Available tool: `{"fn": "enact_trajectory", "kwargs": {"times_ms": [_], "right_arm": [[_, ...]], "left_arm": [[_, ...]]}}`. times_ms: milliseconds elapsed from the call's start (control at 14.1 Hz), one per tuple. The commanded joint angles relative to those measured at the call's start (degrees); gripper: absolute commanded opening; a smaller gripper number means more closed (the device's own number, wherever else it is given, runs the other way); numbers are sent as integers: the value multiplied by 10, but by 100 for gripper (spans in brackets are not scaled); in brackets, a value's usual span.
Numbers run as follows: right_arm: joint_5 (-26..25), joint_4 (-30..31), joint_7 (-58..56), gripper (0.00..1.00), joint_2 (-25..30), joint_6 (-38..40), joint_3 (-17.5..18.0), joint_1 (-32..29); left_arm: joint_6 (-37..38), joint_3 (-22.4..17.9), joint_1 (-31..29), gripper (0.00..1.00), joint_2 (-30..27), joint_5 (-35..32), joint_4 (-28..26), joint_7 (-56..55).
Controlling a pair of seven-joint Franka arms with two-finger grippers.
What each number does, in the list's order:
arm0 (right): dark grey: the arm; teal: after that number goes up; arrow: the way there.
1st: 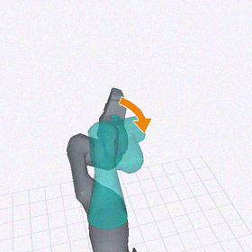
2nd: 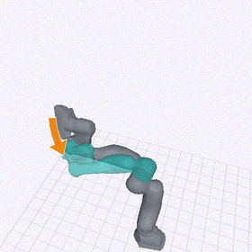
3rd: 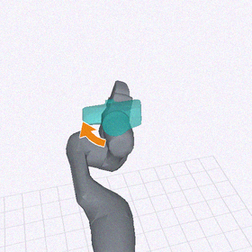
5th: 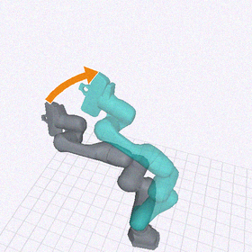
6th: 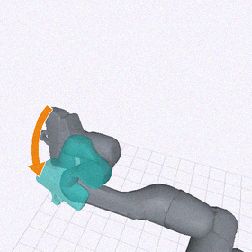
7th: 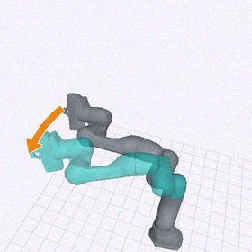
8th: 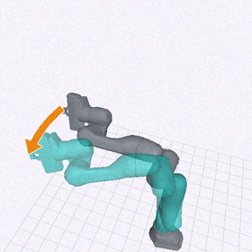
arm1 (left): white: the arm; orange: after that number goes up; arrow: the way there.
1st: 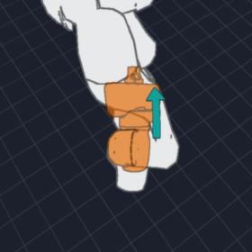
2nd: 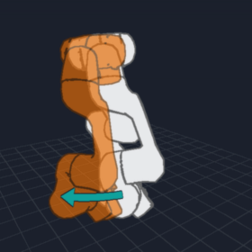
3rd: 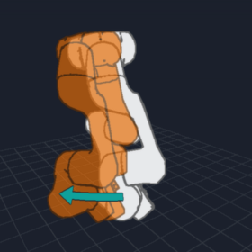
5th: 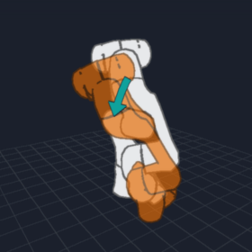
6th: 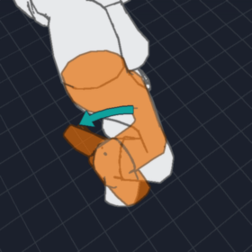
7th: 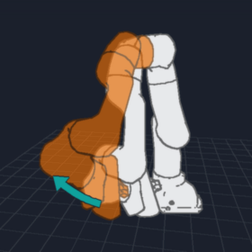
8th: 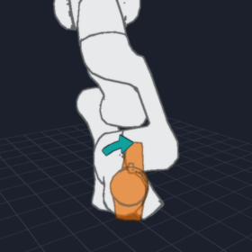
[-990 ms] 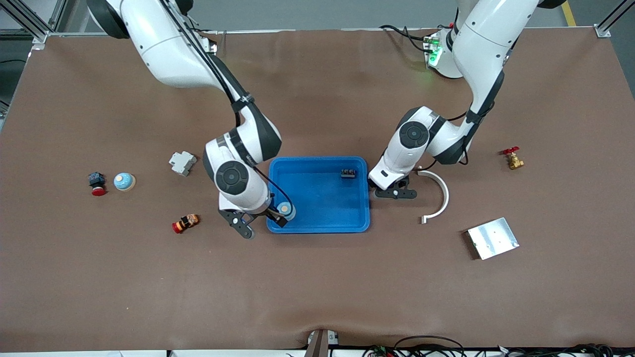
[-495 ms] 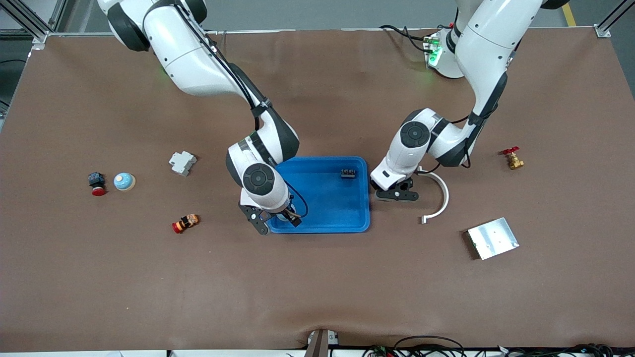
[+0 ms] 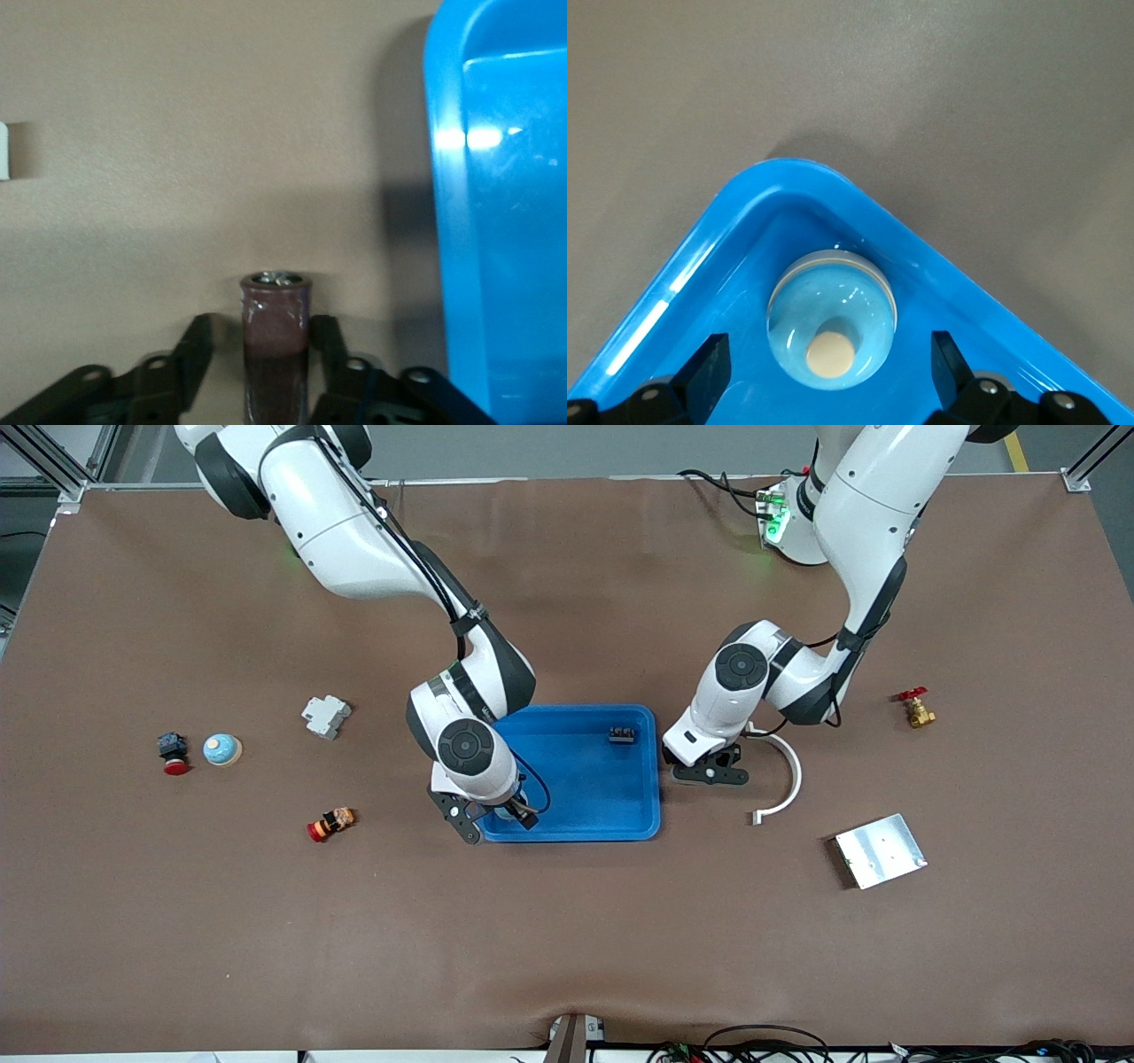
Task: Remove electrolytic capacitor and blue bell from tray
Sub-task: 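Lower the capacitor beside the tray while the right gripper returns to the tray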
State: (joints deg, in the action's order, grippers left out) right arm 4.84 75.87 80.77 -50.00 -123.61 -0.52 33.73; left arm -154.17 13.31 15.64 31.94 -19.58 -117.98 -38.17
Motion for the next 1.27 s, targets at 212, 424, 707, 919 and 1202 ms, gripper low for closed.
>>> {"fn": "enact_trajectory", "kwargs": {"times_ms": [212, 424, 707, 919, 1202], "right_arm": [[-7, -15, 17, 100, -17, -15, -4, 6], [-5, -11, 16, 100, -18, -18, -4, 5], [-8, -12, 7, 53, -14, -15, -4, 2], [-5, -13, 3, 22, -3, -9, -3, -2], [3, -14, -60, 12, 43, 63, 2, -20]], "left_arm": [[147, 7, -7, 100, -12, -9, 95, -70], [170, 8, -7, 100, -38, 54, 107, -138], [164, 9, 16, 100, -35, 96, 129, -424], [164, 10, 38, 100, -17, 94, 150, -630], [171, 10, 72, 100, -1, 90, 165, -754]]}}
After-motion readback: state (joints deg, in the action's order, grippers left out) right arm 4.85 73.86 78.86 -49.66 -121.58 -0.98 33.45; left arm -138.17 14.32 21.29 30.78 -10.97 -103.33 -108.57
